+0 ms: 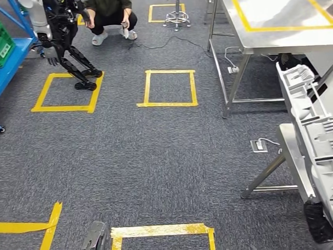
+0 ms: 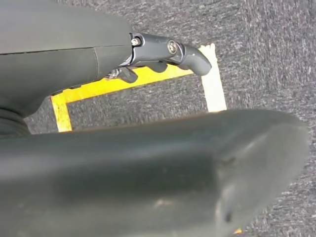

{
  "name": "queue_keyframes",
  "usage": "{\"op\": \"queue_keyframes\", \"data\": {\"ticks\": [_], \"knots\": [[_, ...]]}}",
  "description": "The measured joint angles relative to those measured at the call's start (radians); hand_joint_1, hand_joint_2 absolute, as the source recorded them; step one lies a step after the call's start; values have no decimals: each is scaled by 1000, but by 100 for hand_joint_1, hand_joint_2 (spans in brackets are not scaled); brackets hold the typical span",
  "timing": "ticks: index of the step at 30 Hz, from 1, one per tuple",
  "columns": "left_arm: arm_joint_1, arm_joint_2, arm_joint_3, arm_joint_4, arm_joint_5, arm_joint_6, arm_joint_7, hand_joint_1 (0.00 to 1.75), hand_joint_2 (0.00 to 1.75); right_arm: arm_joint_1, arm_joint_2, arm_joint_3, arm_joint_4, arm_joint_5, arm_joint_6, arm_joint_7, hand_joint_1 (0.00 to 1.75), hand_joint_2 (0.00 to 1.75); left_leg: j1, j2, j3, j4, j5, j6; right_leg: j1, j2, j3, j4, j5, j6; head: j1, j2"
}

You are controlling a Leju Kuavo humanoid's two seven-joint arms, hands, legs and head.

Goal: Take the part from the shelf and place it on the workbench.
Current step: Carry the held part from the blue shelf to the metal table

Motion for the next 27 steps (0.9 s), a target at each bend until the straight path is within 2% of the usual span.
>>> {"op": "queue_keyframes", "data": {"ticks": [1, 3, 4, 5, 6, 7, 8, 9, 11, 12, 13, 15, 16, 18, 20, 21, 22, 23, 24, 25, 27], "knots": [[-1, 0, -3, 0, 3, 0, 0, 0, 0, 1, 0, 0, 0, 1, 0, 0, 175, 175, 2, 12, 3, -9, 5, 0, 1, -5, -7, 3, -1, 4, 0, 0], [-3, -1, -10, 0, 8, -1, 0, 0, 0, -1, -3, 1, 1, 3, -1, 0, 175, 175, 7, 38, 11, -30, 17, 2, 5, -53, -36, 53, -34, 12, 4, 0], [-3, -2, -12, 0, 11, -1, -1, 0, 0, -4, -6, 2, 2, 4, -1, 0, 175, 175, 7, 52, 14, -34, 19, 3, 5, -86, -63, 108, -65, 15, 5, 0], [-2, -2, -14, 0, 13, -2, -1, 0, 0, -7, -8, 3, 2, 5, -1, 0, 175, 175, 6, 66, 14, -36, 19, 5, 3, -108, -93, 173, -98, 21, 7, 0], [0, -2, -14, 0, 16, -2, -1, 0, 0, -9, -10, 4, 3, 6, -1, 0, 175, 175, 6, 81, 13, -35, 18, 4, -1, -118, -121, 232, -121, 27, 7, 0], [1, -2, -15, 0, 18, -2, 0, 0, 0, -9, -10, 5, 4, 6, -1, 0, 175, 175, 7, 95, 14, -34, 16, 2, -5, -123, -135, 264, -127, 32, 6, 0], [2, -2, -15, 0, 20, -2, 0, 0, 0, -9, -11, 6, 5, 6, -1, 1, 175, 175, 8, 108, 14, -33, 14, -1, -9, -127, -130, 258, -115, 38, 6, 0], [2, -2, -15, 0, 22, -2, 0, 0, 0, -9, -11, 6, 7, 6, -1, 1, 175, 175, 11, 120, 15, -31, 11, -5, -14, -134, -104, 212, -86, 43, 7, 0], [0, 0, -16, -1, 23, -2, -1, 0, 0, -10, -12, 7, 8, 7, -1, 2, 175, 175, 11, 140, 16, -21, 0, -20, -18, -170, -27, 75, -35, 52, 8, 0], [-1, 1, -17, -1, 24, -2, -1, 0, 0, -10, -12, 8, 9, 7, -1, 1, 175, 175, 9, 148, 16, -14, -6, -27, -19, -183, 0, 28, -23, 48, 8, 0], [-2, 2, -18, -2, 24, -2, -1, 0, 0, -11, -12, 8, 9, 7, -1, 2, 175, 175, 7, 154, 16, -9, -10, -32, -17, -191, 13, 6, -22, 41, 7, 0], [-3, 3, -21, -2, 27, -2, -1, 0, 0, -10, -12, 9, 10, 8, -1, 2, 175, 175, 7, 167, 19, -4, -15, -39, -14, -176, 13, 9, -24, 20, 5, 0], [-4, 3, -22, -2, 29, -1, 0, 0, 0, -9, -12, 9, 10, 8, -1, 3, 175, 175, 10, 166, 21, -1, -20, -43, -14, -167, 11, 9, -23, 12, 4, 0], [-4, 2, -25, -2, 31, -1, 0, 0, 0, -9, -12, 9, 10, 9, -1, 3, 175, 175, 16, 135, 2, 48, -58, -50, -13, -148, 11, 8, -21, -1, 2, 0], [-2, 2, -29, -2, 32, -1, 0, 0, 0, -10, -12, 9, 10, 10, -1, 2, 175, 175, 18, 91, -58, 182, -125, -50, -10, -129, 10, 7, -19, -9, 0, 0], [0, 2, -31, -2, 33, -1, 0, 0, 0, -10, -12, 10, 10, 10, -1, 2, 175, 175, 18, 81, -93, 254, -152, -48, -7, -117, 9, 8, -19, -12, 0, 0], [3, 2, -32, -2, 33, -1, 0, 0, 0, -10, -12, 10, 10, 10, -1, 2, 175, 175, 17, 76, -119, 304, -162, -44, -4, -104, 9, 8, -19, -13, -1, 0], [4, 2, -34, -2, 33, -1, 0, 0, 0, -10, -12, 10, 10, 10, -1, 2, 175, 175, 14, 72, -129, 314, -151, -37, -1, -90, 10, 8, -18, -14, -1, 0], [4, 2, -35, -2, 34, -1, 0, 0, 0, -10, -12, 10, 10, 10, -1, 2, 175, 175, 11, 67, -121, 283, -120, -30, 1, -76, 10, 8, -17, -15, 0, 0], [4, 3, -37, -2, 36, -1, 0, 0, 0, -10, -12, 10, 10, 10, -1, 2, 175, 175, 6, 56, -97, 219, -76, -21, 1, -63, 11, 8, -17, -16, 0, 0], [3, 6, -39, -2, 41, -1, 0, 0, 0, -11, -12, 11, 10, 10, -1, 2, 175, 175, -1, 10, -42, 81, -12, -5, 1, -38, 9, 9, -15, -14, 0, 0]]}}
